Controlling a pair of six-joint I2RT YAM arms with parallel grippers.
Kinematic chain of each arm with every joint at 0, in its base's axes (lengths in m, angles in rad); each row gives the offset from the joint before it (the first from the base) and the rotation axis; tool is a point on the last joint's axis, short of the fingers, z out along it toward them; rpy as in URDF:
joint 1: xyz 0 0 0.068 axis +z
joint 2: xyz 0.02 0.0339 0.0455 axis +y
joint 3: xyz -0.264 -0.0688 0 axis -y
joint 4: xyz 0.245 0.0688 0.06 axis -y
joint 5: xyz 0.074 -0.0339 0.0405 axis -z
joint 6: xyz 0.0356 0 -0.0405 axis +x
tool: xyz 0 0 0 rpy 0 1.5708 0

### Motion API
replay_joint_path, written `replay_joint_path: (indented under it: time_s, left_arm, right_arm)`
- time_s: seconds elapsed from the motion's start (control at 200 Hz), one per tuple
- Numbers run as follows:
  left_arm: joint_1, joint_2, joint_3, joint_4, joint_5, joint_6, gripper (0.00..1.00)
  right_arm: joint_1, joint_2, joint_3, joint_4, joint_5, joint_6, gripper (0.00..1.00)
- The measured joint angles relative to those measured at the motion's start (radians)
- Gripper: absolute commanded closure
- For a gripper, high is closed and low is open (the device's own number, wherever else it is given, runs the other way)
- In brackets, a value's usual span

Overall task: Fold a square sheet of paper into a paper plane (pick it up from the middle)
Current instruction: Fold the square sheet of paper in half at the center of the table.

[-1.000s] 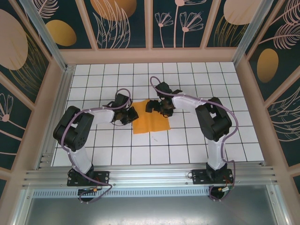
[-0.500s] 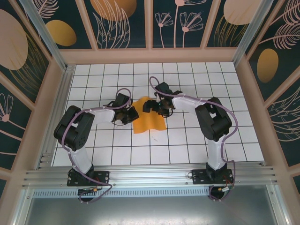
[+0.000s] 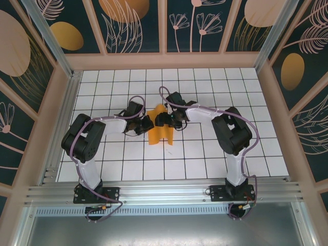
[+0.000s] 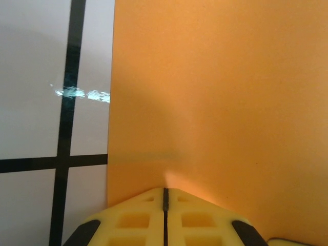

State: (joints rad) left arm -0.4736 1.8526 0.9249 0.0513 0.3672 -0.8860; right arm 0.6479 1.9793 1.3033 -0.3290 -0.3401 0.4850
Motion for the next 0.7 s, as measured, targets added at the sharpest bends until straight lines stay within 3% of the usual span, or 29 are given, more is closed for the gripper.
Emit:
replay_joint_path:
  time_s: [0.145, 0.27, 0.49, 0.701]
  left_arm:
    - [0.0, 0.002, -0.002, 0.006, 0.008, -0.006, 0.91]
    - [0.0, 0.002, -0.005, 0.014, 0.018, -0.011, 0.88]
    - [0.012, -0.014, -0.026, 0.059, 0.039, -0.039, 0.8]
    - [0.079, -0.058, -0.1, 0.148, 0.089, -0.084, 0.71]
  right_arm:
    - [0.0, -0.004, -0.019, 0.027, -0.005, 0.021, 0.39]
    - [0.0, -0.024, -0.056, 0.069, -0.012, 0.043, 0.54]
    - [-0.025, -0.089, -0.154, 0.187, -0.071, 0.091, 0.68]
    - [-0.074, -0.129, -0.23, 0.314, -0.158, 0.14, 0.76]
